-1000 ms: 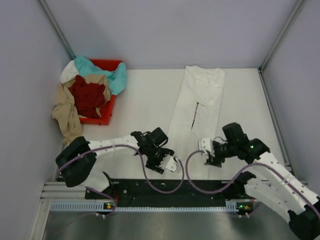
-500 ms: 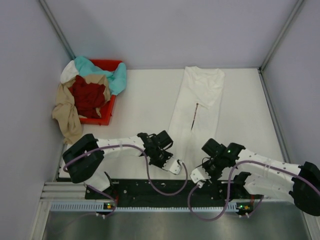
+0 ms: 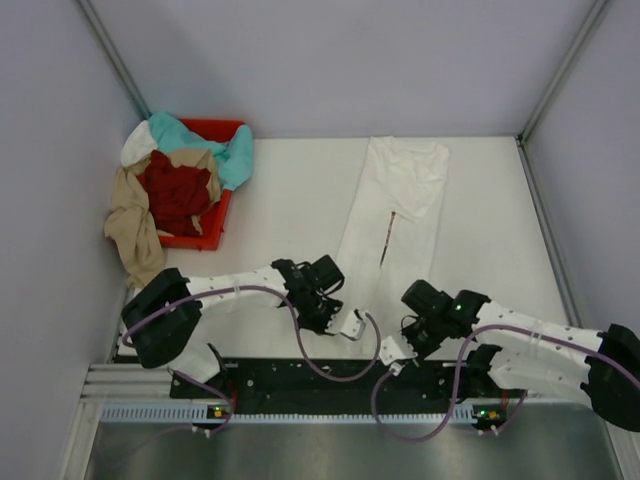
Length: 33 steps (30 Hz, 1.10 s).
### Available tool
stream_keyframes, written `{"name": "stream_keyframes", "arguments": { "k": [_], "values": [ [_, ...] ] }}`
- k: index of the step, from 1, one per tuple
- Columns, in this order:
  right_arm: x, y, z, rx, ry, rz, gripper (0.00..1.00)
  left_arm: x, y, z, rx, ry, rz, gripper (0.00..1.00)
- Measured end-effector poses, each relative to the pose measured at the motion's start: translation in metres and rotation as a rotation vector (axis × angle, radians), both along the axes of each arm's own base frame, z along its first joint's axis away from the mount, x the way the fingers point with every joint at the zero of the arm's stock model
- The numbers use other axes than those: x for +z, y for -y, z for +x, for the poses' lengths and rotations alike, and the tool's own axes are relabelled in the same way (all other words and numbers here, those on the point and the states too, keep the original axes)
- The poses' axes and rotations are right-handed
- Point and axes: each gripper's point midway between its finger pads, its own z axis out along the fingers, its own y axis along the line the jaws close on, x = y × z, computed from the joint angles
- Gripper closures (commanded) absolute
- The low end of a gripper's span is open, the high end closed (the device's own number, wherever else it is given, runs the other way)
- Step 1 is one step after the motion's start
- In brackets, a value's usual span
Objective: Fold and stack the t-shirts
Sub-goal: Grab the bottom of the folded rectangular tshirt with both arms, then fold the folded rectangular tshirt in 1/3 of the way
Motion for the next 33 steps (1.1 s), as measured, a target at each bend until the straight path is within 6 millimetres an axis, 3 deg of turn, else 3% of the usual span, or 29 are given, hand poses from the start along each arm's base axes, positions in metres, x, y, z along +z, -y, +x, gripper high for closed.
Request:
{"name": "stream_keyframes", "arguments": {
  "k": [2,5,9,12,17,22,27,33],
  "values": [
    [0.006,0.002,0.013,-0.092,0.009,0.016,1.00,0.013,0.001,0.008,0.057,-0.015,0.000,1.00],
    [0.022,0.002,0.044,-0.262,0.043,0.067,1.00,0.040,0.014,0.035,0.158,-0.007,-0.042,1.00],
    [0.055,-0.005,0.093,-0.444,0.113,0.182,1.00,0.080,0.035,0.091,0.317,0.011,-0.137,1.00],
    [0.078,-0.003,0.134,-0.598,0.171,0.290,1.00,0.094,0.042,0.131,0.416,0.020,-0.167,1.00],
    [0.095,0.008,0.193,-0.832,0.162,0.399,1.00,0.101,0.057,0.185,0.517,0.037,-0.168,1.00],
    [0.084,0.034,0.241,-1.033,0.131,0.403,1.00,0.103,0.079,0.236,0.605,0.095,-0.180,1.00],
    [0.075,0.059,0.269,-1.184,0.125,0.389,1.00,0.088,0.091,0.276,0.683,0.157,-0.175,1.00],
    [0.059,0.072,0.285,-1.277,0.119,0.353,1.00,0.076,0.099,0.303,0.727,0.195,-0.168,1.00]
  ]
}}
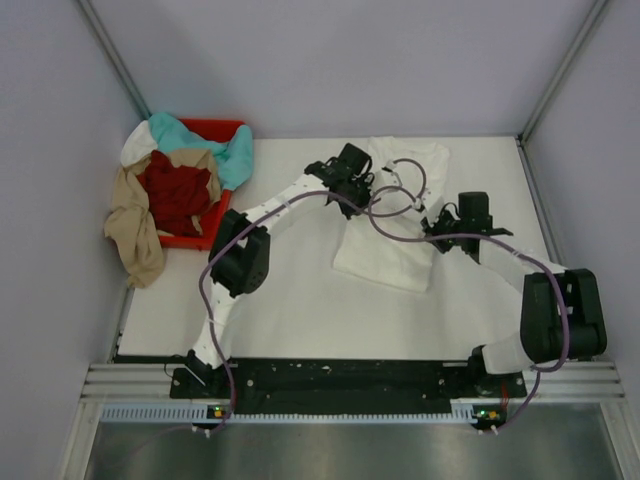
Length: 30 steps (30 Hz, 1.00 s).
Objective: Fold and stack the t-shirts
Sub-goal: Fold the folded rectangular tshirt in 1/3 of the way
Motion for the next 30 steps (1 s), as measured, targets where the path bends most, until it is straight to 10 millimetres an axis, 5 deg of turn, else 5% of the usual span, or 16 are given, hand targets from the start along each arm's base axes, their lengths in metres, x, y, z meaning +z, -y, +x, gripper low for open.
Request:
{"name": "stream_keyframes", "arguments": {
  "k": [15,17,21,26,30],
  "values": [
    [-0.021,0.021,0.034,-0.169,-0.088,-0.010,1.00,-0.027,0.002,0.026,0.084,0.020,0.046,0.99],
    [-0.024,0.022,0.040,-0.181,-0.104,-0.015,0.99,-0.027,0.004,0.030,0.089,0.029,0.044,0.88],
    [-0.027,0.025,0.052,-0.214,-0.128,-0.031,0.81,-0.032,0.002,0.039,0.121,0.051,0.062,0.55],
    [-0.023,0.037,0.069,-0.299,-0.128,-0.058,0.66,-0.036,-0.008,0.060,0.207,0.109,0.104,0.42],
    [0.001,0.046,0.085,-0.375,-0.084,-0.001,0.62,-0.014,-0.020,0.083,0.277,0.148,0.085,0.41]
  ]
}}
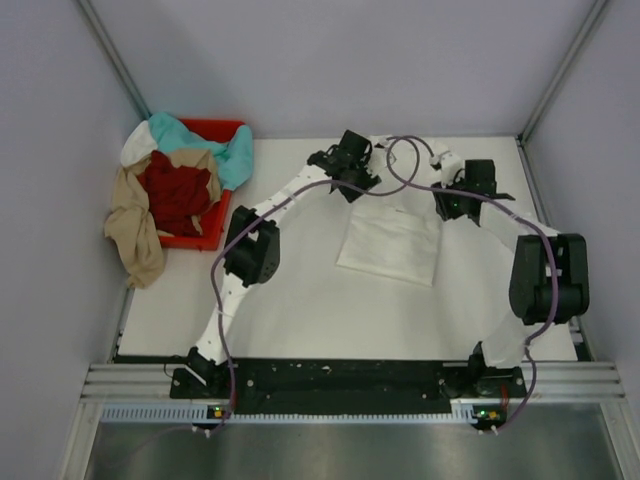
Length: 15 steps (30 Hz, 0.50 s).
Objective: Fold and stack the t-shirts
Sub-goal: Fold the folded rectangular tshirt in 1/3 of the way, then grab one side of the 2/3 rectangular tshirt with both arms
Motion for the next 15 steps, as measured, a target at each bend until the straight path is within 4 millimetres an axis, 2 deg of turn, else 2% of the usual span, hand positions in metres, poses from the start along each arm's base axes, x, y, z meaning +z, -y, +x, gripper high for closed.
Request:
{"name": "stream_keyframes", "arguments": {
  "k": [2,4,7,8,10,11,13,15],
  "values": [
    [0.017,0.002,-0.001,-0.004,0.038,0.022,0.61,0.017,0.000,0.004,-0.008,0.006,-0.050,0.41],
    [0.044,0.000,-0.013,0.036,0.112,0.036,0.53,0.029,0.002,-0.008,-0.082,-0.022,-0.099,0.40],
    [0.076,-0.017,-0.047,0.187,0.238,-0.010,0.47,0.036,-0.011,-0.055,-0.237,-0.096,-0.120,0.36],
    [0.082,-0.027,-0.063,0.267,0.278,-0.041,0.46,0.038,-0.013,-0.070,-0.286,-0.109,-0.118,0.31],
    [0.080,-0.046,-0.094,0.424,0.315,-0.101,0.47,0.040,-0.014,-0.108,-0.428,-0.133,-0.106,0.24],
    [0.070,-0.054,-0.111,0.510,0.309,-0.135,0.49,0.040,-0.011,-0.127,-0.505,-0.140,-0.101,0.23],
    [0.042,-0.065,-0.141,0.655,0.256,-0.195,0.50,0.033,-0.008,-0.161,-0.620,-0.162,-0.075,0.22],
    [0.011,-0.065,-0.164,0.746,0.176,-0.258,0.50,0.017,-0.008,-0.184,-0.699,-0.183,-0.028,0.21]
  ]
}}
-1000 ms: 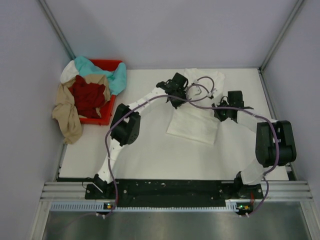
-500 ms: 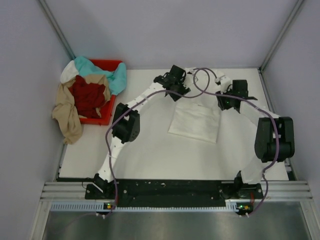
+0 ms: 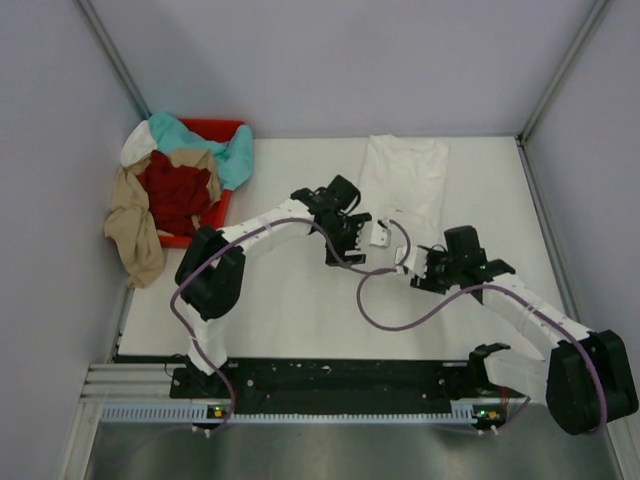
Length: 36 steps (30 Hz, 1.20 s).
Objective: Fold and stack the t-shirts
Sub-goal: Grab one side of the 2/3 rectangular tshirt with both arms
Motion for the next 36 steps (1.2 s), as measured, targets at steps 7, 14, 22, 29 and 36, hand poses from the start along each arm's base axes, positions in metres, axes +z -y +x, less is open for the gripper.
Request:
{"name": "stream_keyframes", "arguments": {
  "k": [7,14,22,29,36],
  "values": [
    [-0.053,0.008,-0.036,0.136,-0.111,-0.214,0.50,-0.051,-0.001,-0.027,-0.092,-0.021,0.124,0.24],
    [-0.064,0.006,-0.027,0.158,-0.098,-0.269,0.84,-0.075,-0.006,-0.017,-0.066,-0.020,0.173,0.31],
    [-0.066,0.008,-0.017,0.123,-0.091,-0.297,1.00,-0.079,-0.006,-0.001,-0.014,0.027,0.198,1.00],
    [-0.058,0.006,-0.022,0.115,-0.081,-0.292,1.00,-0.080,-0.008,0.003,0.010,0.060,0.207,1.00],
    [-0.033,-0.004,-0.046,0.185,-0.046,-0.308,1.00,-0.064,-0.032,-0.027,0.031,0.055,0.211,1.00]
  ]
}}
